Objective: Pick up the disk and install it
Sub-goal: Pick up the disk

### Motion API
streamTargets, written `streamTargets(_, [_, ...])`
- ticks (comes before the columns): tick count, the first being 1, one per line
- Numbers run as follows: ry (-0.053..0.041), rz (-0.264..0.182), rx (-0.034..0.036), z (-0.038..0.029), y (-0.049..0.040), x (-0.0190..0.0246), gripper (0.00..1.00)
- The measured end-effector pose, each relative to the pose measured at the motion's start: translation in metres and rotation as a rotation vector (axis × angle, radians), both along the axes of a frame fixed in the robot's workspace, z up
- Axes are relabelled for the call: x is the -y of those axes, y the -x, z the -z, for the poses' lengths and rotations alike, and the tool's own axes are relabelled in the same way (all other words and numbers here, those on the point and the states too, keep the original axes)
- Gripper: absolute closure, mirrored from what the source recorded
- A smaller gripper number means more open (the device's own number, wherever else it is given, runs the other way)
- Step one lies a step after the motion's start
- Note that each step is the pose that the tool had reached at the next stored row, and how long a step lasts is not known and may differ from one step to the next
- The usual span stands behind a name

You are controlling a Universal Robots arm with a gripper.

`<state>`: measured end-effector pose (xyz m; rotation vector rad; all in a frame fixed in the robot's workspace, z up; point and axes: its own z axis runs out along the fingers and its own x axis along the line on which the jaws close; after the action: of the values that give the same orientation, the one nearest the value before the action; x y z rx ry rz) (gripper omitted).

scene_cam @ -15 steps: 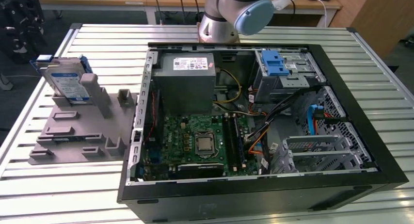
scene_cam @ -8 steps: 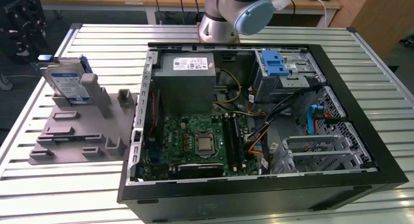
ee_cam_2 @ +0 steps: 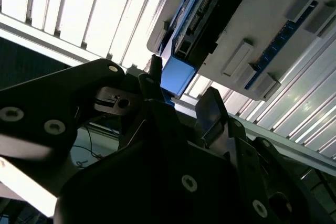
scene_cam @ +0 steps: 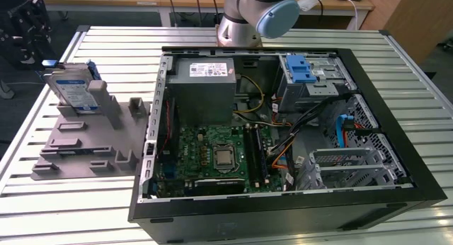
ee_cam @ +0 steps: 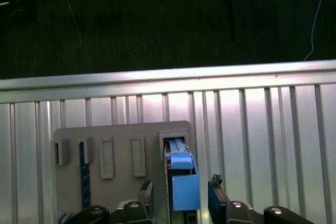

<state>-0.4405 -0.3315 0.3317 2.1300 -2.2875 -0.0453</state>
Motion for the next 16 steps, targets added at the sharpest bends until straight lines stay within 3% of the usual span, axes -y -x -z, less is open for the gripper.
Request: streamTargets(16, [0.0059,-0.001,0.0001,0.0131,0.0004,-0.0013,0.47])
